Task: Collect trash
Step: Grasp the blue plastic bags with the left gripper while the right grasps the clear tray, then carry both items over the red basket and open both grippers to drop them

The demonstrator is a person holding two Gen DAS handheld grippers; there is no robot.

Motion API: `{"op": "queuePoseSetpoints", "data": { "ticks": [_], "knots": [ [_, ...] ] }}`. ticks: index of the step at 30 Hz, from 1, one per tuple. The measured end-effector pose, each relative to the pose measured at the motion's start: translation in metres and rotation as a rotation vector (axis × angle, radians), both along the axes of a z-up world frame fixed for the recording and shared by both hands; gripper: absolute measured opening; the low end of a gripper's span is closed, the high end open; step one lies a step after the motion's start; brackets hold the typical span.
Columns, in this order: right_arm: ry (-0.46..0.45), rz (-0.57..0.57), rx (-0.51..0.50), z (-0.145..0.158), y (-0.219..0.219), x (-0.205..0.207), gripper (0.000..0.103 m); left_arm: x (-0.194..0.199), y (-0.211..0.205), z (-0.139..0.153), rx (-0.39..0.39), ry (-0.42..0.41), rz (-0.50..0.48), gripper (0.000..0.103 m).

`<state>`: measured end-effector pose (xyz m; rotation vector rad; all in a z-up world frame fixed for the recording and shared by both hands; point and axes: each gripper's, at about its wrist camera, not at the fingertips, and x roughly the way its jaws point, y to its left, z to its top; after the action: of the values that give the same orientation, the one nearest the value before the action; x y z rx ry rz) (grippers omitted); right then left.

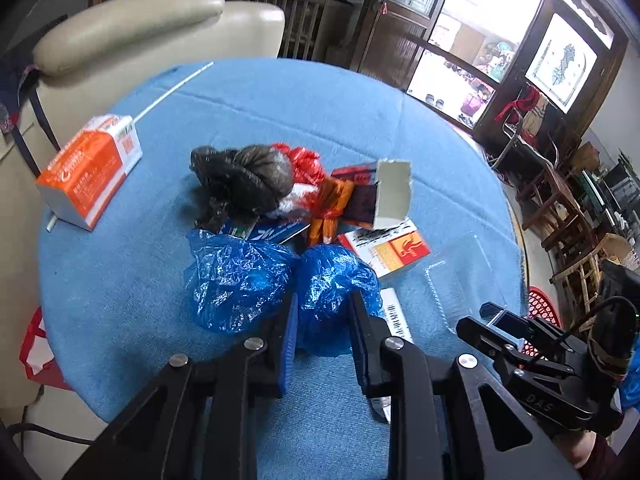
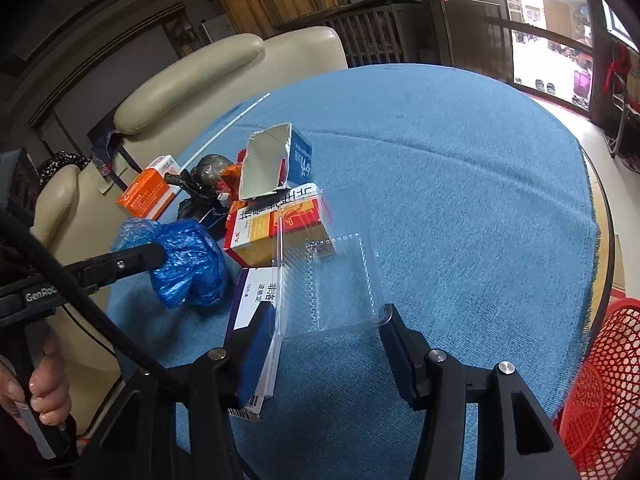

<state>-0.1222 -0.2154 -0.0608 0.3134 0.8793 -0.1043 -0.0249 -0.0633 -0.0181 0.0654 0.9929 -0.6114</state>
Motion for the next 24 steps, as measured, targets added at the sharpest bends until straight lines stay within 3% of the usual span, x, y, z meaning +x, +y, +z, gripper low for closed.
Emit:
{"op": "queuePoseSetpoints", "data": {
  "ticks": [12,24],
  "knots": [
    [-0.046,-0.075,0.007,0.014,-0.029,-0.025,0.057,-0.027,-0.040,0.025,0.013,-0.078,-0.123,0.026],
    [-0.082,-0.268,0.040,0.029,-0.095,-0.078,0.057,-0.064,-0.119,0.033,0.029,-0.085,-0.373,0.026]
  ]
}}
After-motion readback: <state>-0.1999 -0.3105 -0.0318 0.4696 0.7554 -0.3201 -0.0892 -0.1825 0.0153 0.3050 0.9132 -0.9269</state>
